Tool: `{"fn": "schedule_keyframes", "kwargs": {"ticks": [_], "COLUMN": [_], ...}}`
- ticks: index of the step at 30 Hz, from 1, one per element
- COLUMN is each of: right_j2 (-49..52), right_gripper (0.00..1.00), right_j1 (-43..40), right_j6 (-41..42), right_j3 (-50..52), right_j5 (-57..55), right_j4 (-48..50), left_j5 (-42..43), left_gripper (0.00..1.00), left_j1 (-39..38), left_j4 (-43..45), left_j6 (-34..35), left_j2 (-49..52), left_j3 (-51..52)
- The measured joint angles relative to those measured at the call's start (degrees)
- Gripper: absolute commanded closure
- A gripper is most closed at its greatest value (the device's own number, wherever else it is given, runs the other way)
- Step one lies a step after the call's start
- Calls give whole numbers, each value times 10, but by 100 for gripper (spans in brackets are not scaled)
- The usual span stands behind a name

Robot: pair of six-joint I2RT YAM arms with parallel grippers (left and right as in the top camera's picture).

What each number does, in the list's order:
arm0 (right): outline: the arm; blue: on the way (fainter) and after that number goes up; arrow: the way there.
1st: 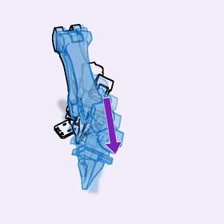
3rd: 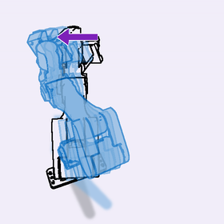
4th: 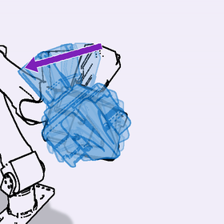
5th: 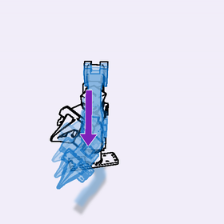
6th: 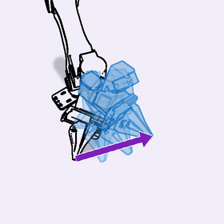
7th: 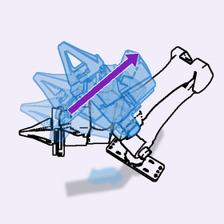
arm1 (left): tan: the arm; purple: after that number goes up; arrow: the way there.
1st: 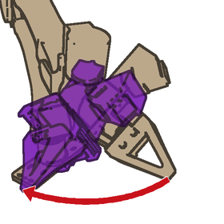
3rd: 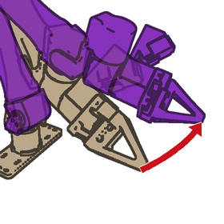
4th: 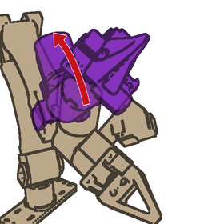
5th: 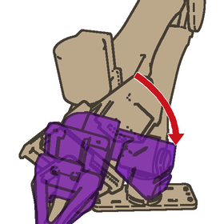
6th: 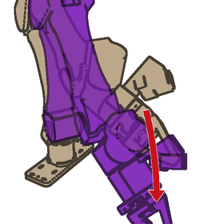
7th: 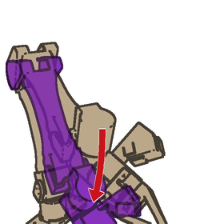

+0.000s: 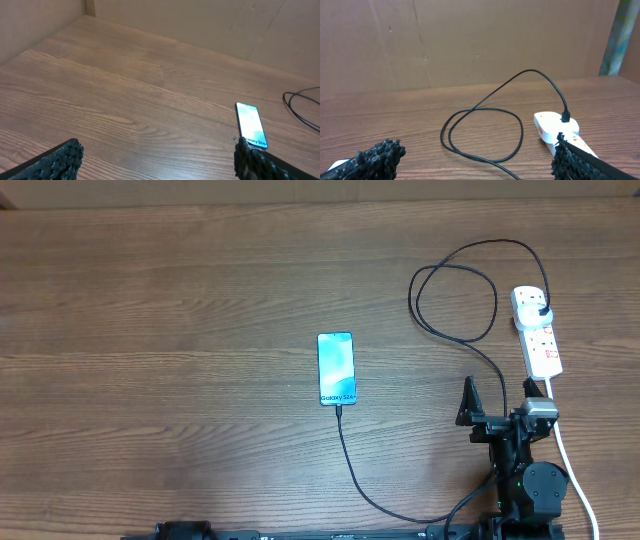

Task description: Plug charger to phone and switch on socket

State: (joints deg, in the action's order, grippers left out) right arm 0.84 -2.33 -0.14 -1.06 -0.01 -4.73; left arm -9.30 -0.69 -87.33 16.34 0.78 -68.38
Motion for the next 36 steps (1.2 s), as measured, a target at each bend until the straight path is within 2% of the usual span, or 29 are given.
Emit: {"fn": "schedule_keyframes", "kwargs": {"ticks": [11, 16, 22, 26, 27, 36], "right_j2": [0, 0, 0, 0, 0, -1], "right_gripper": [0, 0, 0, 0, 0, 0], "right_j1": [0, 0, 0, 0, 0, -1], "right_j6": [1, 1, 1, 1, 2, 2], "right_j3": [0, 0, 0, 0, 0, 0], "right_j5": [0, 0, 0, 0, 0, 0], "right_j4": [0, 0, 0, 0, -1, 0], "left_j5": [-3, -9, -13, -12, -12, 21], "left_gripper": [0, 0, 0, 0, 0, 1], "left_j1": [0, 1, 1, 1, 1, 1], "left_j4": [2, 59, 184, 312, 371, 621], "left_j6": [0, 0, 0, -2, -3, -5], "left_j2": [0, 0, 0, 0, 0, 0], "left_j3": [0, 14, 137, 254, 296, 514]}}
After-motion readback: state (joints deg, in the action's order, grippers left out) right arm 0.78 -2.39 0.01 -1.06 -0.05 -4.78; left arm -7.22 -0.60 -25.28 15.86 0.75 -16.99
